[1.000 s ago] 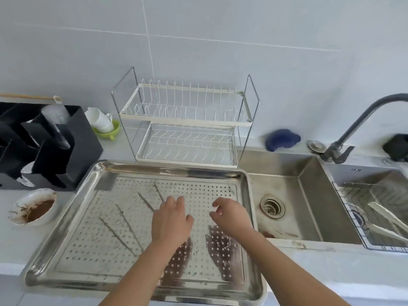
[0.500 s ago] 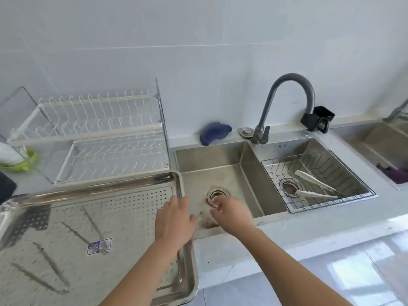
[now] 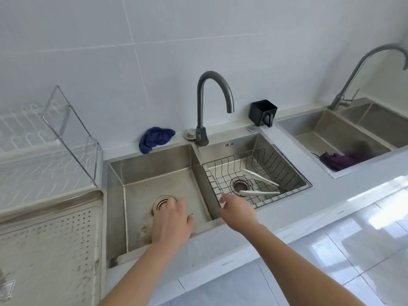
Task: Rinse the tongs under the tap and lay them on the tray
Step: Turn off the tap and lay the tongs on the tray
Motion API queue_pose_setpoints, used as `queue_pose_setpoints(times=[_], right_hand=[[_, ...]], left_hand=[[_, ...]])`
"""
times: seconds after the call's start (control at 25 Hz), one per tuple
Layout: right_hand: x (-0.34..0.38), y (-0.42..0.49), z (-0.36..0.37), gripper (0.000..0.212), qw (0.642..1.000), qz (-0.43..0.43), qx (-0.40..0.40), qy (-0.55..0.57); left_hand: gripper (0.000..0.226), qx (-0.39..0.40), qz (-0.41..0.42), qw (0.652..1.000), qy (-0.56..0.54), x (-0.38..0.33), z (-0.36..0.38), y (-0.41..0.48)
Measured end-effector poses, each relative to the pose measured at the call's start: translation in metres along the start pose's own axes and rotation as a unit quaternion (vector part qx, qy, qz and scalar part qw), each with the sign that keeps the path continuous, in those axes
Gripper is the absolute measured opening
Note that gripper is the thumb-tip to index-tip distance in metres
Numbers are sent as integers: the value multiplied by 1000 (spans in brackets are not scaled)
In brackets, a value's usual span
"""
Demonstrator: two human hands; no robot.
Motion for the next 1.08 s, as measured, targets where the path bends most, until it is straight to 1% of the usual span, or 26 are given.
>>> queue_pose_setpoints(times=[0.12,0.32,0.44,0.64,0.72,0.8,0.88,0.92,1.04,1.08], right_hand=[[-24,16,-6,34,1000,29,-1,9],[-52,30,-10,39,995,96,4,0],[-74,43,-20,41,993,119,-3,-13],[-112,74,-41,37,991,119,-15,-62],[-129,93,-47,35,991,98,-9,-94],[-146,115,-48,38,989,71,5,-129],[-162,136,-47,45,986,48,23,-157],[-169,144,-46,52,984,40,32,-170],[-187,164,-44,87,972,14,74,-222],[-191,169,-42,94,967,4,91,-236]], left_hand=[[39,12,42,999,-15,-29,13,26],[43,16,97,994,-42,-63,37,60],[46,16,131,990,-47,-87,53,78],[62,35,108,993,-32,-121,82,96],[64,41,77,996,-36,-134,95,103],[65,54,31,997,-36,-146,109,106],[64,49,3,998,-32,-152,120,105],[63,42,-1,999,-26,-152,123,103],[62,18,-9,1000,-16,-153,129,102],[61,16,-12,1000,-11,-153,130,102]])
Point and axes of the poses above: each hand's wrist, its own y-axis towards the middle knuckle, its own z-axis out of the palm, x = y × z, the point moved 2 cm from there along y, towards the middle knuckle, and after that the axes turned 4 degrees about -y, right-handed, at the moved point
